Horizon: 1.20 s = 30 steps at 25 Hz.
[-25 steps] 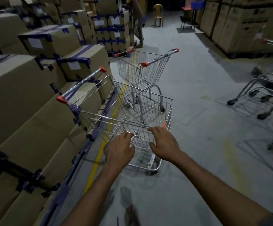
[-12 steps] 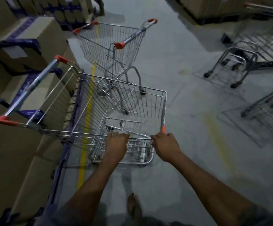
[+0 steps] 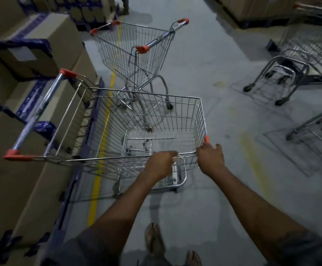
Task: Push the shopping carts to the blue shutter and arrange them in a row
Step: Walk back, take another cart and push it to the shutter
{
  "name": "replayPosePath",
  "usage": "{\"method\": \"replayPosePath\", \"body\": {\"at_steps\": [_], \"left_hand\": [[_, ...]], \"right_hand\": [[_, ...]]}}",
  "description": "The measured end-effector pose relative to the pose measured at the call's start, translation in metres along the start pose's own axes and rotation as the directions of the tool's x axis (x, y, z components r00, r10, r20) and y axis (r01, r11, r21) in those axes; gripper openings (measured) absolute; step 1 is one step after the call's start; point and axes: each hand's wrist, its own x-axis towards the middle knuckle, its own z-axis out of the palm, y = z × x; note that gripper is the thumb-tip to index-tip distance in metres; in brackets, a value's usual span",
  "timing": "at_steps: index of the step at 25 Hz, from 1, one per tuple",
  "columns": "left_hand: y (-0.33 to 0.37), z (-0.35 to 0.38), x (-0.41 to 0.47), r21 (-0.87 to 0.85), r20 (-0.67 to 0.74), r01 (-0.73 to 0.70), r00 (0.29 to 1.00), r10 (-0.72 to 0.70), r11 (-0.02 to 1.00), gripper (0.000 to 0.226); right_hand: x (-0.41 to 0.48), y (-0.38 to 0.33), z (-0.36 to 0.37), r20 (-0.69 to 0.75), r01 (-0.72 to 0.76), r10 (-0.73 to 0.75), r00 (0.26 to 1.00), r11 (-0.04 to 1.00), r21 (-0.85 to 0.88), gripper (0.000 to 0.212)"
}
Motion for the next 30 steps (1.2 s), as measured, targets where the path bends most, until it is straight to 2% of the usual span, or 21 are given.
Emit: {"method": "replayPosePath", "body": {"at_steps": [2,4,5,7,10,13,16,19,21,24,27,30], "left_hand": [[0.004,-0.007,-0.021,-0.046,-0.038,0.034,0.999,-0.036,0.998,0.038],[-0.006,-0.013,-0.048,0.013,-0.151,0.080,0.986,-0.077,0.997,0.038],[-0.015,-0.014,-0.064,0.035,-0.209,0.114,0.972,-0.104,0.993,0.037],[-0.034,-0.017,-0.096,0.026,-0.290,0.223,0.935,-0.206,0.975,0.034],[-0.057,-0.023,-0.139,0.036,-0.332,0.400,0.869,-0.367,0.916,0.034],[-0.072,-0.022,-0.174,0.030,-0.347,0.484,0.825,-0.446,0.874,0.038],[-0.089,-0.019,-0.201,0.037,-0.351,0.515,0.809,-0.472,0.856,0.042],[-0.109,-0.016,-0.219,0.024,-0.358,0.507,0.809,-0.466,0.861,0.042],[-0.117,-0.016,-0.226,0.048,-0.334,0.494,0.827,-0.452,0.868,0.042],[-0.118,-0.023,-0.227,0.071,-0.261,0.461,0.865,-0.429,0.885,0.038],[-0.106,-0.034,-0.222,0.024,-0.168,0.390,0.909,-0.381,0.921,0.033],[-0.095,-0.043,-0.213,-0.059,-0.050,0.232,0.971,-0.235,0.971,0.034]], "right_hand": [[-0.007,0.003,-0.006,0.017,-0.056,0.056,0.998,0.998,-0.040,0.042],[-0.018,-0.009,-0.016,-0.017,-0.071,0.071,0.997,0.997,-0.024,0.046],[-0.024,-0.021,-0.021,-0.042,-0.014,0.014,0.999,1.000,0.003,0.049],[-0.037,-0.055,-0.027,-0.051,0.205,-0.201,0.978,0.975,0.084,0.061],[-0.058,-0.114,-0.032,-0.066,0.491,-0.487,0.871,0.853,0.177,0.074],[-0.073,-0.157,-0.029,-0.028,0.576,-0.581,0.813,0.797,0.184,0.080],[-0.080,-0.179,-0.022,0.005,0.570,-0.573,0.819,0.815,0.106,0.086],[-0.081,-0.186,-0.015,-0.068,0.528,-0.524,0.849,0.843,0.104,0.079],[-0.079,-0.187,-0.009,-0.120,0.502,-0.489,0.864,0.857,0.121,0.067],[-0.072,-0.182,-0.002,-0.188,0.415,-0.383,0.904,0.892,0.181,0.036],[-0.078,-0.158,-0.002,-0.197,0.288,-0.253,0.947,0.942,0.174,0.028],[-0.084,-0.124,-0.006,-0.135,0.186,-0.159,0.978,0.958,0.219,0.025]]}}
